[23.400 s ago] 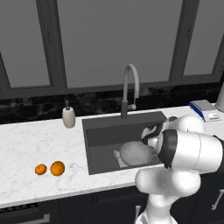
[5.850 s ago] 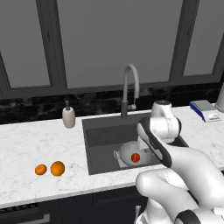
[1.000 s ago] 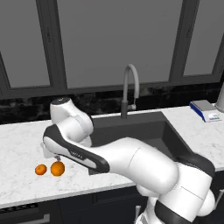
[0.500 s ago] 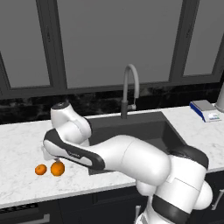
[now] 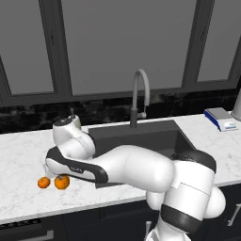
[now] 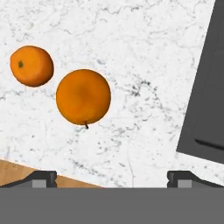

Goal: Put the colander in the sink, put the apple, orange, tangerine in the colander, and turn on the sink faucet and pour water over the colander.

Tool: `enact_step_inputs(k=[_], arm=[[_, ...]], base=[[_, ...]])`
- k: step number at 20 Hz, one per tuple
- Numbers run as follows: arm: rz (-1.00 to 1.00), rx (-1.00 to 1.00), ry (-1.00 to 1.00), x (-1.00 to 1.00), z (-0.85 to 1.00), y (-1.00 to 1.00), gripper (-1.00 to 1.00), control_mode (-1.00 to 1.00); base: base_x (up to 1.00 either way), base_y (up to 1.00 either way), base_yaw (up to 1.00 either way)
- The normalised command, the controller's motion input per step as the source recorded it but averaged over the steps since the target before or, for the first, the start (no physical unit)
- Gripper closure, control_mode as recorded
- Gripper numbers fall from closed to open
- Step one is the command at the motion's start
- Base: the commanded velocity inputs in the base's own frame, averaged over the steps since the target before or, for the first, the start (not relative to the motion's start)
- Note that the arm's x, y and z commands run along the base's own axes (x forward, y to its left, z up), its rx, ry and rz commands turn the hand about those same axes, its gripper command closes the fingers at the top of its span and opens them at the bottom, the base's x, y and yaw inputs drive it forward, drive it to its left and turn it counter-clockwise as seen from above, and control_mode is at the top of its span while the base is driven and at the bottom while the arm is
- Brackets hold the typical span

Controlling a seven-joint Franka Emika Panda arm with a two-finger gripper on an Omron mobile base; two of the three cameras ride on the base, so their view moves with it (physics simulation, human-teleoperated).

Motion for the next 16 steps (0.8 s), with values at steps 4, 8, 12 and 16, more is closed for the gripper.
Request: enact_step_inputs(k=[4, 8, 12, 16], arm=[[0.02, 0.0, 0.0, 0.11, -0.27, 0.14, -1.0, -1.0], [0.0, 0.0, 0.0, 0.21, -0.28, 0.17, -1.0, -1.0], [0.0, 0.0, 0.0, 0.22, -0.21, 0.3, -1.0, -1.0], [0.0, 0.0, 0.02, 0.23, -0.12, 0.36, -1.0, -1.0]], base=[[0.0, 0.0, 0.0], [0.0, 0.0, 0.0], [0.0, 0.0, 0.0], [0.0, 0.0, 0.0]])
